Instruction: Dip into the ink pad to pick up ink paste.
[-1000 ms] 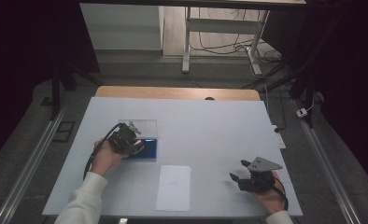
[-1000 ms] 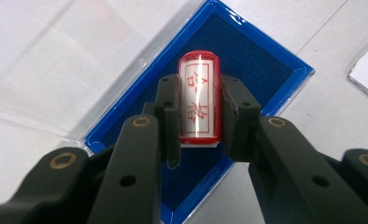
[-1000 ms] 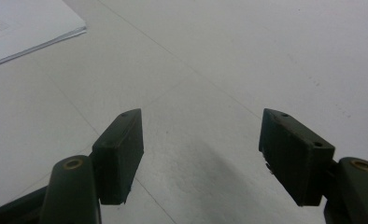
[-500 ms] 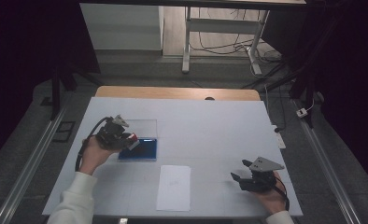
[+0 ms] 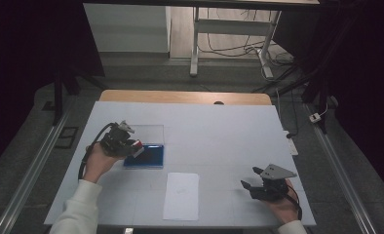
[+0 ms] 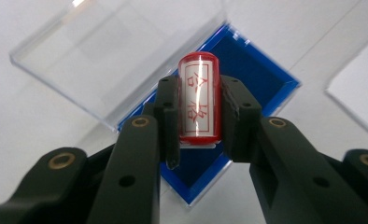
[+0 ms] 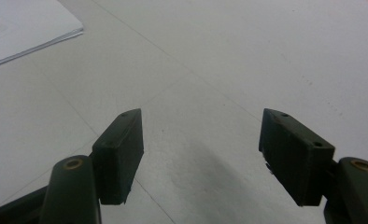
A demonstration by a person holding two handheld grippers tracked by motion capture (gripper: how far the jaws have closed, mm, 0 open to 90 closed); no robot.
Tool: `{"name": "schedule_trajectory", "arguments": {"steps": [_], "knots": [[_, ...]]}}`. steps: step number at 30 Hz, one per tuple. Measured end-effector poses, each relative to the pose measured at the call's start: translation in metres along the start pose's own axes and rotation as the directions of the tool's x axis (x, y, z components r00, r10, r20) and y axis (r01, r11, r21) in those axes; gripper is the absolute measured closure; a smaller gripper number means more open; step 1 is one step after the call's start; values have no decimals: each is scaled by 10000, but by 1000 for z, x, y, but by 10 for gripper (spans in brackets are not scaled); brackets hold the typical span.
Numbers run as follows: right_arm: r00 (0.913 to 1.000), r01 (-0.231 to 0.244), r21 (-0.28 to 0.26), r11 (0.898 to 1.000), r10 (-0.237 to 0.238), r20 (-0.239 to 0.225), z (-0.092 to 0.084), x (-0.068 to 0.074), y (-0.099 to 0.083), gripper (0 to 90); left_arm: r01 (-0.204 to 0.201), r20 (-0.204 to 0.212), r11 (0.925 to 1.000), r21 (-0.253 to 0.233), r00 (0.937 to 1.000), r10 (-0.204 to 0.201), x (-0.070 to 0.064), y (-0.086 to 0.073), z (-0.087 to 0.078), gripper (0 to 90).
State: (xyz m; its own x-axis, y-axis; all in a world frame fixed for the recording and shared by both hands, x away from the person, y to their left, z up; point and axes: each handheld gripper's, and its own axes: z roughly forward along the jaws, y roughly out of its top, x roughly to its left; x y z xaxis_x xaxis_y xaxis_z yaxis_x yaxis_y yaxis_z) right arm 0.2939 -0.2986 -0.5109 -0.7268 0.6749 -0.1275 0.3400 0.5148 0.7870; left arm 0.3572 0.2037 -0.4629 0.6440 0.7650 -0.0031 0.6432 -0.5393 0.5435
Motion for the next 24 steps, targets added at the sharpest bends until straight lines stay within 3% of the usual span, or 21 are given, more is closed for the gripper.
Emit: {"name": "schedule_trajectory", "arguments": {"steps": [7,13,24], "knots": [[10000,-56,-28,10000,55,-19,0,0,-1,303,302,-7,9993,238,9995,-302,7,-5,7,708],[10000,-11,0,10000,11,-21,0,0,-1,303,279,-48,9973,672,9996,-277,7,-6,17,708],[10000,14,41,10000,-14,-28,0,0,-1,303,255,-186,9968,760,9995,-241,5,-5,18,710]]}}
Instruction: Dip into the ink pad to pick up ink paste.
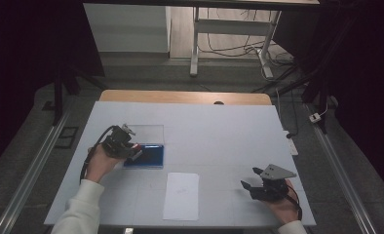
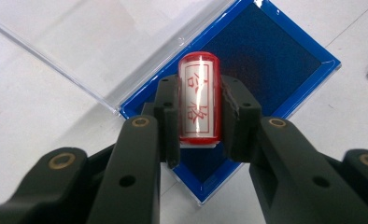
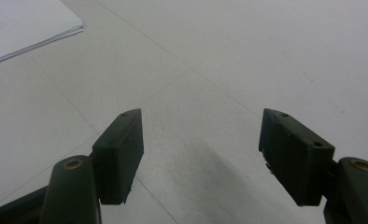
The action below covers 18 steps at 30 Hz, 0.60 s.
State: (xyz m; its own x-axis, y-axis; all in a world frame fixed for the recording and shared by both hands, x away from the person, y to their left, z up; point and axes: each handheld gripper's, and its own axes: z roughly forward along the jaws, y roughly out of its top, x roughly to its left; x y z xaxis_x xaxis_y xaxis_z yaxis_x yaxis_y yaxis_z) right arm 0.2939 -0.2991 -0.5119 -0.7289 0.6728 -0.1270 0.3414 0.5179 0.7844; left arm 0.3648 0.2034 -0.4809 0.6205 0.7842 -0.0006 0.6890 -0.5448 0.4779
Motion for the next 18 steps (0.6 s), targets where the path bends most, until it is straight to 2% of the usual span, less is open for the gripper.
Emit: {"name": "schedule_trajectory", "arguments": {"steps": [8,18], "knots": [[10000,-6,74,10000,6,-18,1,1,0,303,-67,-386,9983,585,9992,90,-7,6,4,714],[9999,70,82,9999,-69,-76,4,4,2,303,-209,-549,9973,697,9982,247,-10,7,6,716]]}}
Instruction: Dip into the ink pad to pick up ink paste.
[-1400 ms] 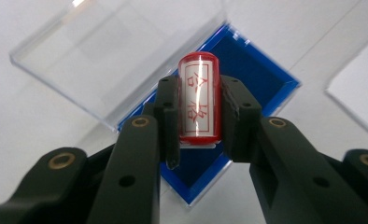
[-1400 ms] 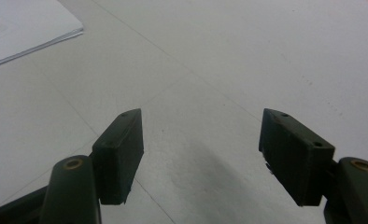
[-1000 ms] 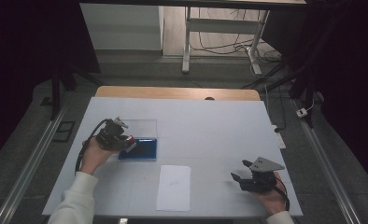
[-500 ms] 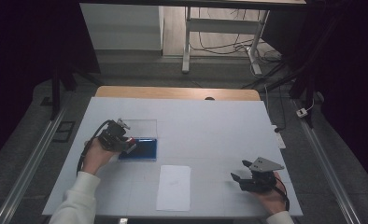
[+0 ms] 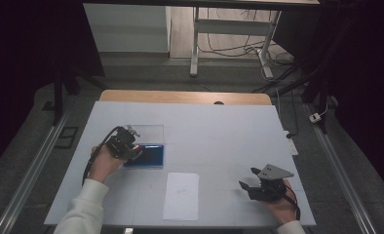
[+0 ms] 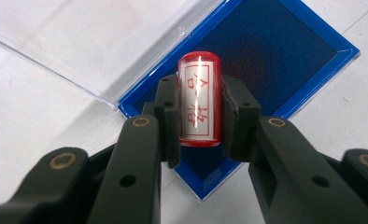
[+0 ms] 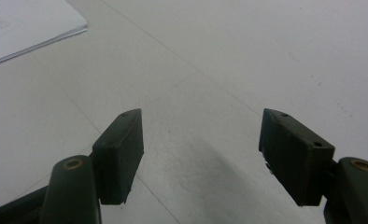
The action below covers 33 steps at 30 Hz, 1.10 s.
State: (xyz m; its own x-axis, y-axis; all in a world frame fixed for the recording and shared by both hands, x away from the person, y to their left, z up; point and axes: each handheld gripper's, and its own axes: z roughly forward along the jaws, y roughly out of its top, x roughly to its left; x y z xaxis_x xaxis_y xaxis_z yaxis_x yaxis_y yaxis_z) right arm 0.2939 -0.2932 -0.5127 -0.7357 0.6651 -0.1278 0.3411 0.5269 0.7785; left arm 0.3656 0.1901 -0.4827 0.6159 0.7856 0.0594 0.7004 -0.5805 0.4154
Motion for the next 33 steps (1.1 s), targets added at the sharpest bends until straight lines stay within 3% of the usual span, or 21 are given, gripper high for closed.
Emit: {"name": "schedule_trajectory", "arguments": {"steps": [24,27,29,33], "knots": [[10000,20,31,10000,-20,12,0,0,0,303,-55,-14,9999,-112,10000,55,0,-1,0,715],[10000,-5,-38,10000,5,25,-1,0,0,304,-235,43,9987,-454,9997,237,2,-4,-4,710],[10000,-63,-97,9999,64,42,-3,-1,0,304,-225,-323,9971,-733,9993,202,3,-6,-11,709],[9999,-119,-42,9999,120,92,-3,-3,-2,304,52,11,9885,-1511,10000,-51,7,-8,-26,708]]}}
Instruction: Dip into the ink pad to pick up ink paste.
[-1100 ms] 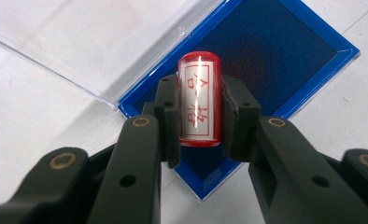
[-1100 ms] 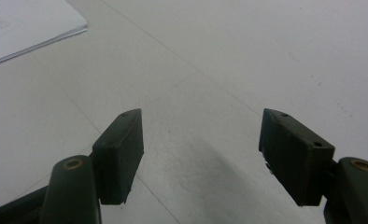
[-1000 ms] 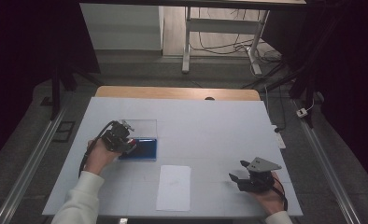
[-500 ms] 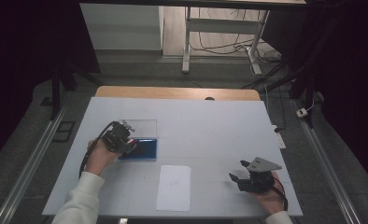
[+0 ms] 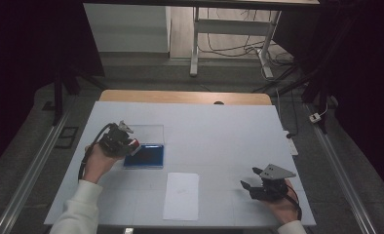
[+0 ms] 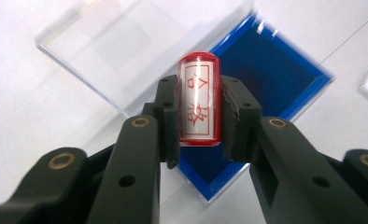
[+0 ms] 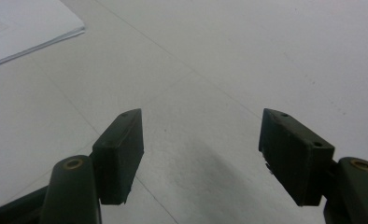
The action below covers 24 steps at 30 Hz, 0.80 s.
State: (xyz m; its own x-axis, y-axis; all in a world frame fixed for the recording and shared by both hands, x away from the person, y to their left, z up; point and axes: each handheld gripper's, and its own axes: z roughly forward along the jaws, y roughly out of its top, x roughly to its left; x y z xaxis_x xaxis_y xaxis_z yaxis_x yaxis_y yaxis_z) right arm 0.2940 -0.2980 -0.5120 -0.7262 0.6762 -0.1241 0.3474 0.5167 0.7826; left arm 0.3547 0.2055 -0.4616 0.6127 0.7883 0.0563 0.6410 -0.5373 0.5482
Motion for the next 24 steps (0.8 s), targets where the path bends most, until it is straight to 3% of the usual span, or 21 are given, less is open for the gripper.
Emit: {"name": "schedule_trajectory", "arguments": {"steps": [7,24], "knots": [[10000,62,-38,10000,-62,-15,-1,1,1,305,118,753,9957,-915,9972,-49,-3,2,-19,707],[10000,-18,-43,10000,18,12,-1,0,-1,306,13,1647,9859,-1671,9860,267,-9,4,-37,707]]}}
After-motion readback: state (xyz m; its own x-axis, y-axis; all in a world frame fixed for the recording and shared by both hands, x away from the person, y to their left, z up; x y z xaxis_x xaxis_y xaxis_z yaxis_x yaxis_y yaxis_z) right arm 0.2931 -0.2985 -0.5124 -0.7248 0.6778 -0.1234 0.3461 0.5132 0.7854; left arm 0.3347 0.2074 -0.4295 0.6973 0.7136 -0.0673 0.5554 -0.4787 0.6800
